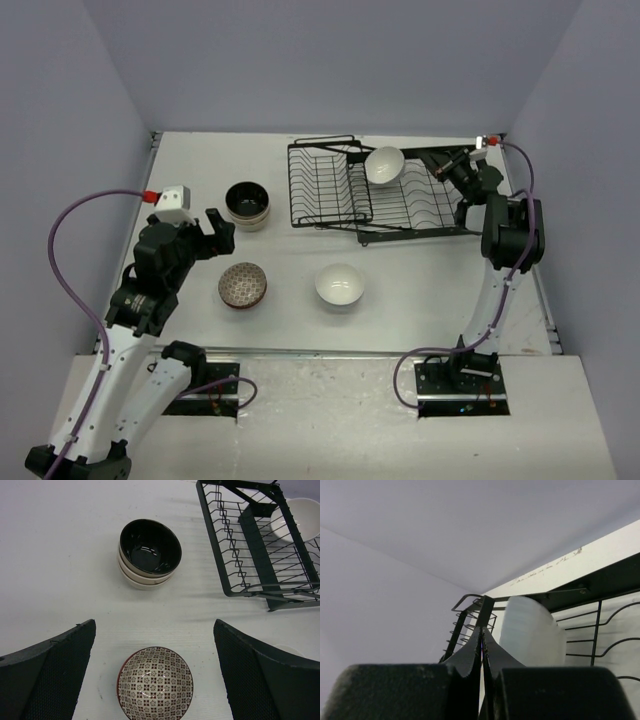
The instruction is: Unload the bowls from the dish rack
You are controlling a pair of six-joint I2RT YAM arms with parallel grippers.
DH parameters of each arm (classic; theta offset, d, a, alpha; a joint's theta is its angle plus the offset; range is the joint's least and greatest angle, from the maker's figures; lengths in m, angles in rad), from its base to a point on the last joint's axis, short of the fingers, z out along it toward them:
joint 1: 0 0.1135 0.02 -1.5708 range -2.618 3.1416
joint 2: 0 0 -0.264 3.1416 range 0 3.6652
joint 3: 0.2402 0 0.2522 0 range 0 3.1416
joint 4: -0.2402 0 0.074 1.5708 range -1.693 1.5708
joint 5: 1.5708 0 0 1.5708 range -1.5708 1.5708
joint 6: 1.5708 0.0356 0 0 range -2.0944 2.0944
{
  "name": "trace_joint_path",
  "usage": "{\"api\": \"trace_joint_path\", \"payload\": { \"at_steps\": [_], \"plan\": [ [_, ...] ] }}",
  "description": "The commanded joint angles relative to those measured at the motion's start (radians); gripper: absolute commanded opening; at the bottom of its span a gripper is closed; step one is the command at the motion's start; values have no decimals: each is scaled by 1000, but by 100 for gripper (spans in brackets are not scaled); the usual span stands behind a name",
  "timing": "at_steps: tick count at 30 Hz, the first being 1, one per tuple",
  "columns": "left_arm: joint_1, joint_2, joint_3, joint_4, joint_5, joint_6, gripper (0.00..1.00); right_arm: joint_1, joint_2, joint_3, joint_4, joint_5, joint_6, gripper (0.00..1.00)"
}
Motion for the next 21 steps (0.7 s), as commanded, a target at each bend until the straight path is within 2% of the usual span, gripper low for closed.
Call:
{"api": "trace_joint_path", "payload": {
  "at_steps": [1, 4, 7, 9, 10, 11, 12, 13, 14, 16, 18, 19, 21],
  "plan": [
    [-6, 2, -10, 47, 5, 22, 100, 0, -11, 13, 353, 30, 47, 0],
    [-6, 5, -9, 49, 5, 22, 100, 0, -28, 8, 333, 37, 51, 0],
    [-6, 5, -10, 47, 5, 22, 100, 3, -64, -4, 251, 7, -27, 0],
    [-6, 5, -10, 49, 5, 22, 100, 3, -101, -17, 133, -9, -77, 0],
    [-6, 7, -10, 49, 5, 22, 100, 7, -126, -38, 81, -3, -153, 0],
    [-6, 8, -10, 50, 5, 22, 100, 9, -193, -49, -84, 8, -210, 0],
    [-6, 10, -10, 49, 8, 22, 100, 15, -231, -59, -178, 55, -267, 6],
    [-5, 11, -10, 50, 8, 22, 100, 35, -274, -70, -272, 85, -410, 22],
    [-5, 13, -10, 50, 10, 22, 100, 50, -347, -67, -469, 127, -483, 29],
    [-5, 16, -10, 50, 11, 22, 100, 102, -396, -12, -666, 268, -652, 45],
    [-5, 19, -10, 50, 13, 22, 100, 138, -422, 37, -890, 376, -725, 54],
    [-5, 19, -10, 50, 14, 22, 100, 153, -419, 95, -952, 458, -775, 56],
    [-5, 17, -10, 49, 16, 22, 100, 197, -393, 158, -1122, 531, -812, 60]
  ]
}}
